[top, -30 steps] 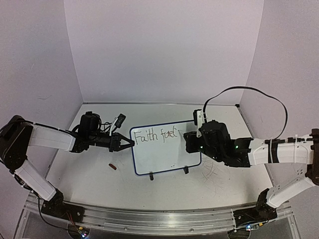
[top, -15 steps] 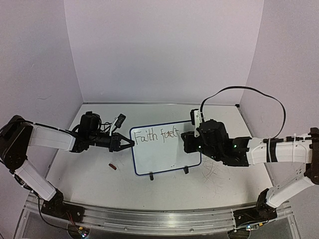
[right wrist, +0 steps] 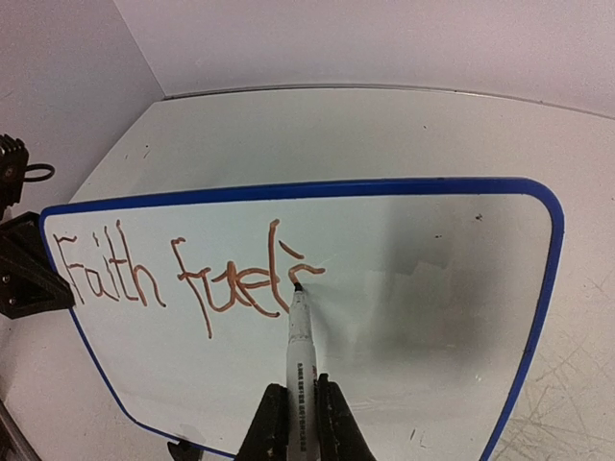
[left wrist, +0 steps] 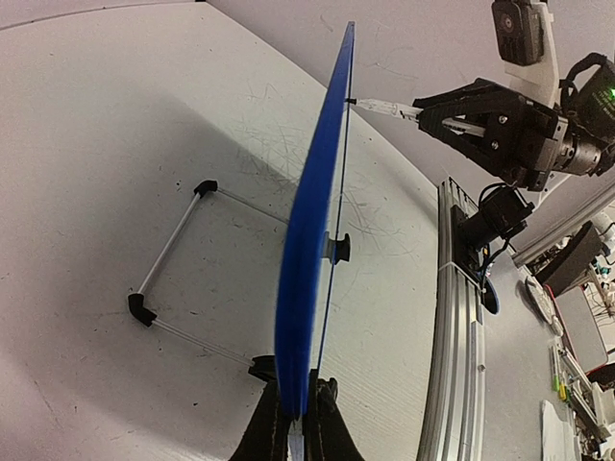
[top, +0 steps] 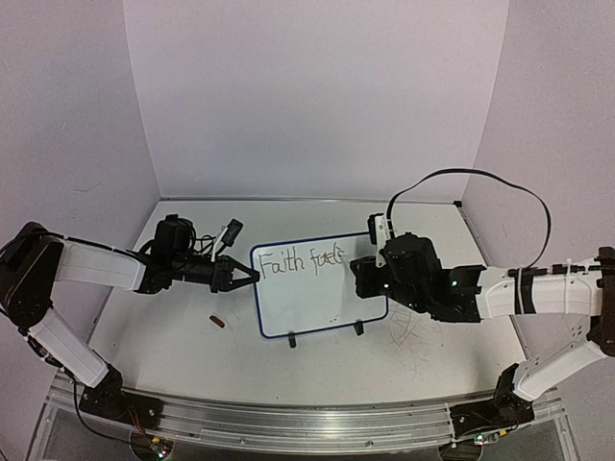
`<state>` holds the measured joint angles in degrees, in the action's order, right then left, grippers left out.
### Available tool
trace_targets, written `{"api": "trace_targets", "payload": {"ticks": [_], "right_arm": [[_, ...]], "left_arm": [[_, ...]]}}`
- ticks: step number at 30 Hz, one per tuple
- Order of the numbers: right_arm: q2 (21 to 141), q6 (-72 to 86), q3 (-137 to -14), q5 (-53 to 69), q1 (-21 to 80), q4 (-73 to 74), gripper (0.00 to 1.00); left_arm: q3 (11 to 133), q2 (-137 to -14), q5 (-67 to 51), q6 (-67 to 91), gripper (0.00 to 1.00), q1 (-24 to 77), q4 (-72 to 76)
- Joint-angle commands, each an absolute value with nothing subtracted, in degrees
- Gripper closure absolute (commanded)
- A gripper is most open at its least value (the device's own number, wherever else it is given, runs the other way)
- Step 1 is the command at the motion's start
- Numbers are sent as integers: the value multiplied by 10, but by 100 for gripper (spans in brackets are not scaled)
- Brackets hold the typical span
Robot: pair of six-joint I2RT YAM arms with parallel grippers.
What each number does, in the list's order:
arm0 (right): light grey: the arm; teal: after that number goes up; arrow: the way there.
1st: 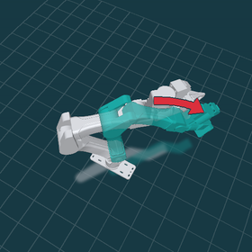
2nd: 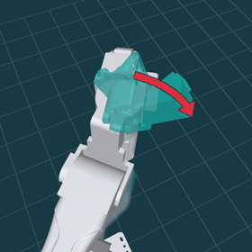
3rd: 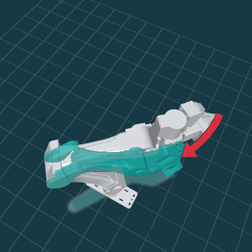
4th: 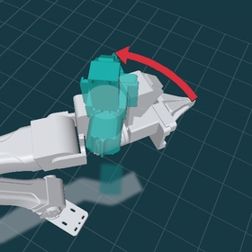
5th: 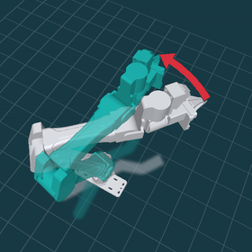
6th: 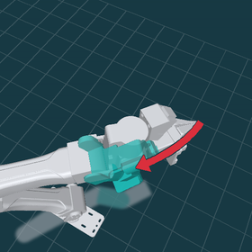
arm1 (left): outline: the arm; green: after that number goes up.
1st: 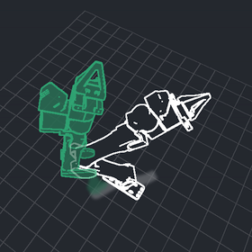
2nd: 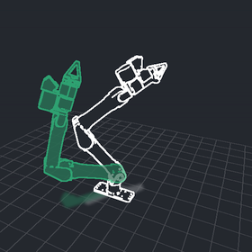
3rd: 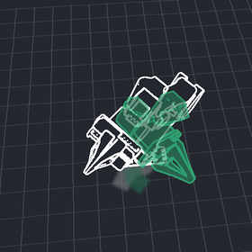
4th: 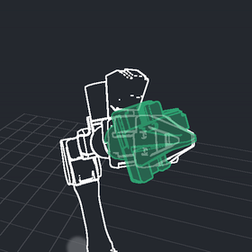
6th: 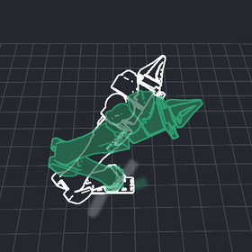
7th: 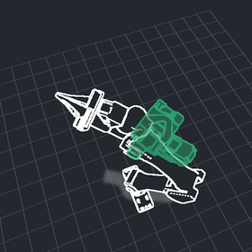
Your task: Write a sentence on the whiteboard
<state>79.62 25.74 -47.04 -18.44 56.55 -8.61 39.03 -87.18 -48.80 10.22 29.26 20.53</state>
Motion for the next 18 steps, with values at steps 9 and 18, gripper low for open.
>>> {"api": "trace_targets", "payload": {"ticks": [9,18], "right_arm": [[770,276,-455,-220,565,-52,100],[766,287,-440,-209,566,-45,100]], "left_arm": [[403,-876,-470,79,100,300,185],[404,-877,-470,79,100,301,184]]}}
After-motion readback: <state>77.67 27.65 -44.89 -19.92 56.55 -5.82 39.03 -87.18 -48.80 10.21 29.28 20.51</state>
